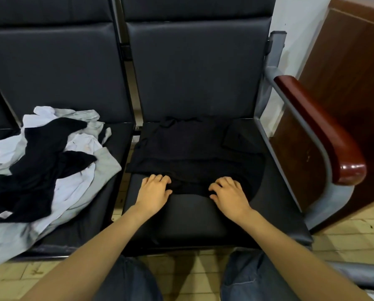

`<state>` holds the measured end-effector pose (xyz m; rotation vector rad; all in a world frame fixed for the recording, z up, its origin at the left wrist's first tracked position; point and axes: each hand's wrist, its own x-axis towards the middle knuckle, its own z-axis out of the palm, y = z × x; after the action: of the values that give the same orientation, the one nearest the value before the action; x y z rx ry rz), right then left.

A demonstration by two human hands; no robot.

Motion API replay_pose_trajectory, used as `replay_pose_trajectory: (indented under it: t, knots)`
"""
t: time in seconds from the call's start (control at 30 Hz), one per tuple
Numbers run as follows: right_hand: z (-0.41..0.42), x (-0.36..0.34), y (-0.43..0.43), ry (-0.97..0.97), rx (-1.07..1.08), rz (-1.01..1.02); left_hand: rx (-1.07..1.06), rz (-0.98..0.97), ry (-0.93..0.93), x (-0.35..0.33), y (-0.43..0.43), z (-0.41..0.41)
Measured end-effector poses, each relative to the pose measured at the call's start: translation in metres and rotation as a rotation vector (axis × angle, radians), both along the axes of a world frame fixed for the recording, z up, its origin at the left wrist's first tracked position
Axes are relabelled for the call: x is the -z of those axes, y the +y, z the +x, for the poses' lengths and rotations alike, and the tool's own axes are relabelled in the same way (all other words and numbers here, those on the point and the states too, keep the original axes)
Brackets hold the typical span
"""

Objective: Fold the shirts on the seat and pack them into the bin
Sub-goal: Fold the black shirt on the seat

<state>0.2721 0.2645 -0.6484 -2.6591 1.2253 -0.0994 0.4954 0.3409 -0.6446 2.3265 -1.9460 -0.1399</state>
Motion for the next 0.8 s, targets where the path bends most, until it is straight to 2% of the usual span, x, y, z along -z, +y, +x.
replay_pose_trajectory:
  t: [0.07,0.13,0.17,0.2,0.23,0.3,0.37,0.43,0.53,0.57,0.6,0.67,0.7,0.8]
  knots:
    - [-0.01,-0.005,-0.002,-0.043,-0.01,0.018,0.062,0.079,0.137,-0.009,0.008,-0.002]
    - [-0.025,-0.009,-0.004,-0.051,-0.01,0.122,0.075,0.231,0.515,-0.018,0.021,-0.004]
    - [-0.033,-0.009,-0.003,-0.048,0.002,0.171,0.063,0.265,0.702,-0.022,0.027,-0.006]
    - [-0.039,-0.01,-0.002,-0.055,0.018,0.191,0.048,0.227,0.809,-0.022,0.031,-0.005]
    - [-0.042,-0.01,-0.001,-0.074,0.036,0.178,0.021,0.152,0.815,-0.021,0.034,-0.004]
    - [-0.04,-0.01,0.006,-0.15,0.016,0.092,-0.044,0.057,0.619,-0.014,0.034,0.005]
    - [-0.034,-0.009,0.016,-0.225,-0.133,0.061,-0.088,0.11,0.422,-0.009,0.033,0.012]
    - [-0.026,-0.006,0.027,-0.186,-0.294,0.074,-0.081,0.164,0.301,-0.007,0.03,0.015]
    - [-0.015,-0.002,0.037,-0.114,-0.288,0.05,0.005,0.071,0.139,-0.01,0.023,0.013]
    - [-0.009,0.0,0.04,-0.127,-0.247,0.025,0.023,0.012,0.148,-0.011,0.019,0.013]
    - [-0.003,0.002,0.044,-0.15,-0.194,-0.002,0.014,-0.037,0.238,-0.014,0.016,0.012]
    - [0.011,0.006,0.049,-0.224,-0.081,0.003,-0.059,-0.062,0.554,-0.025,0.005,0.01]
    - [0.017,0.008,0.05,-0.266,-0.033,0.048,-0.081,-0.064,0.643,-0.031,-0.002,0.009]
    - [0.029,0.012,0.049,-0.431,-0.055,0.109,-0.047,-0.144,0.491,-0.049,-0.035,0.016]
